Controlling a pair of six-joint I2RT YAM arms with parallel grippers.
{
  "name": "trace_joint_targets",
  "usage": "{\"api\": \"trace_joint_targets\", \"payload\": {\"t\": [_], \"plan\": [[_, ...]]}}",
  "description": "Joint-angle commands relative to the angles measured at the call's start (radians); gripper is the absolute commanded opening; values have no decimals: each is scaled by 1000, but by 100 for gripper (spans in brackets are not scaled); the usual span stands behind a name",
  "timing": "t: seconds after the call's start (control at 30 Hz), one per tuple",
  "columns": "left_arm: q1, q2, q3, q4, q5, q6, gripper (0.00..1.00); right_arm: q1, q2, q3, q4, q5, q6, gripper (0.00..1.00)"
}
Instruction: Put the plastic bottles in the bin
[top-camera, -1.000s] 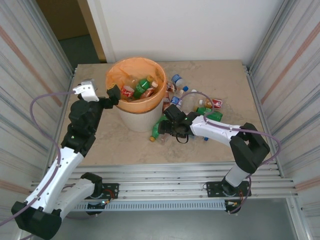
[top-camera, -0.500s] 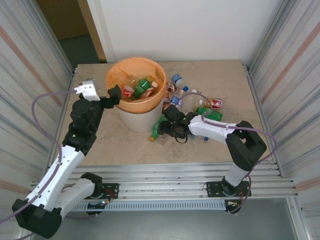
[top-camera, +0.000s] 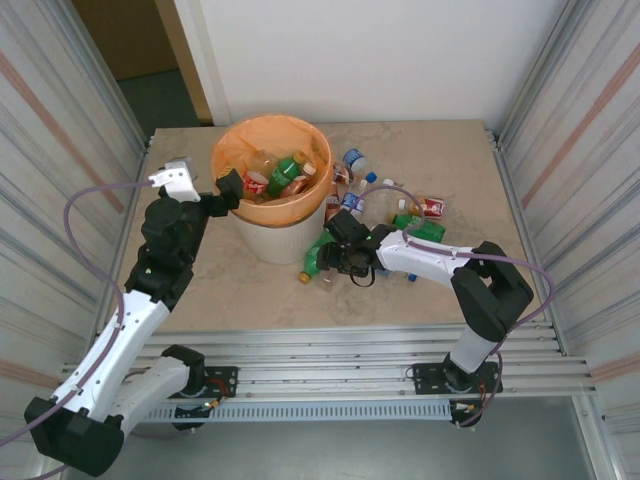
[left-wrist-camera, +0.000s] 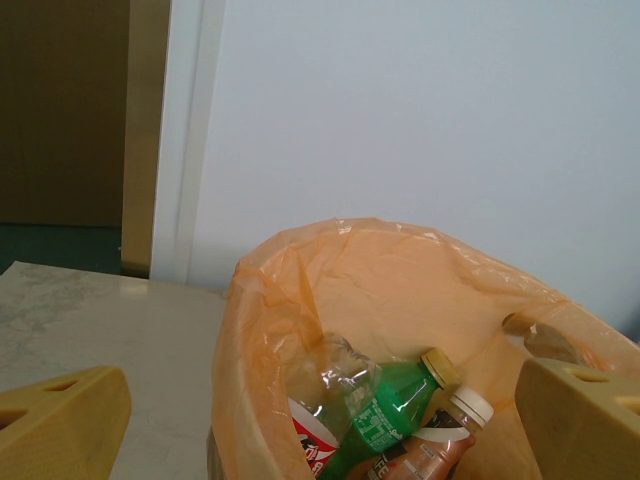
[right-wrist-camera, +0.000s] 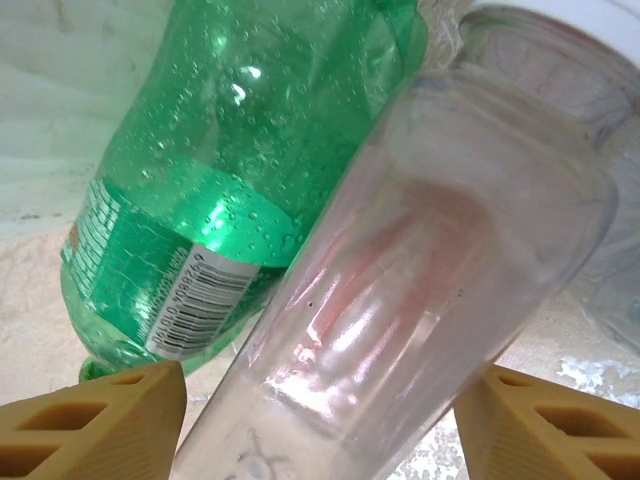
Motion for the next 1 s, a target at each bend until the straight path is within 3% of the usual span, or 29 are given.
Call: {"api": "trace_joint_targets", "payload": {"t": [0.0, 0.67, 0.97], "plan": [[9, 1, -2, 8, -11, -15, 99, -8, -21, -21, -48, -3, -27, 68], [10, 11, 1, 6, -8, -24, 99, -6, 39, -32, -62, 28, -61, 58], [11, 20, 10, 11, -6, -29, 99, 1, 38, -27, -67, 50, -78, 43]]}}
